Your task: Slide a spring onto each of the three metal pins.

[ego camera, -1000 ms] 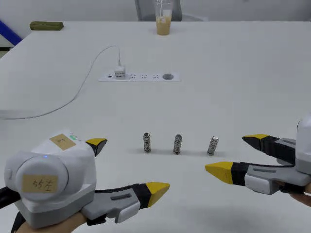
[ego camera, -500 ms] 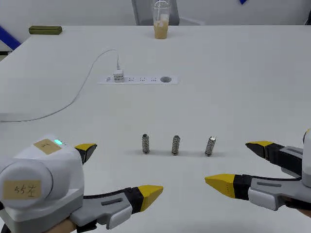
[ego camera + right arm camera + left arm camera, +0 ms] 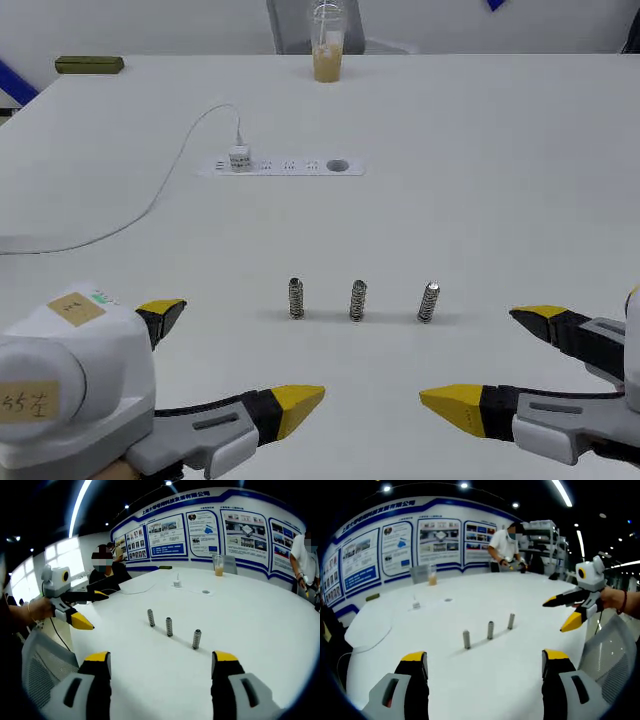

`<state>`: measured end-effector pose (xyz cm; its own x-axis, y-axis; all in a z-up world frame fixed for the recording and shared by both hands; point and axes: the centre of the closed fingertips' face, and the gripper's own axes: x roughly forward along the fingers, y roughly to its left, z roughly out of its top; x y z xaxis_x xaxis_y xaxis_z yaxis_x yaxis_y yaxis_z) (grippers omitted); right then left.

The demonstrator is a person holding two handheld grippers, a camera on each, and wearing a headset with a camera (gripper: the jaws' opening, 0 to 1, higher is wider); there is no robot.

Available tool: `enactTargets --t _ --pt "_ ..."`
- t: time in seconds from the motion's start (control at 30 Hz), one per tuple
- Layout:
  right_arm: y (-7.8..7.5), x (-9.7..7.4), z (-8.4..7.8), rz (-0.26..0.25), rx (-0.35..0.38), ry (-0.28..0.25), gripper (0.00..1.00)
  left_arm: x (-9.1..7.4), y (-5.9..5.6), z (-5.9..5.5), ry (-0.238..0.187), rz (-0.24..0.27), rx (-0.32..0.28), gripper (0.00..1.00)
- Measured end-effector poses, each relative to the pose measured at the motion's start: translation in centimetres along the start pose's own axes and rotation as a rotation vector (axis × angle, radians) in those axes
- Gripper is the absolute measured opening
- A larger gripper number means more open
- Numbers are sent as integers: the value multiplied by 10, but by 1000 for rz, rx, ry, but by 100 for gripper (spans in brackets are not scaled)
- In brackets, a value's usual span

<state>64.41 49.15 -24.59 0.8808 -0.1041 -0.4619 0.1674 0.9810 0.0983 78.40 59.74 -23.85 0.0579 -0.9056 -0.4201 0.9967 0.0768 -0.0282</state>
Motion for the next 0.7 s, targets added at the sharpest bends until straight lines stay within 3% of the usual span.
enactTargets --t 0.7 --pt "0 -3 -3 -4 16 -13 85 -3 -5 -5 23 -2 9 97"
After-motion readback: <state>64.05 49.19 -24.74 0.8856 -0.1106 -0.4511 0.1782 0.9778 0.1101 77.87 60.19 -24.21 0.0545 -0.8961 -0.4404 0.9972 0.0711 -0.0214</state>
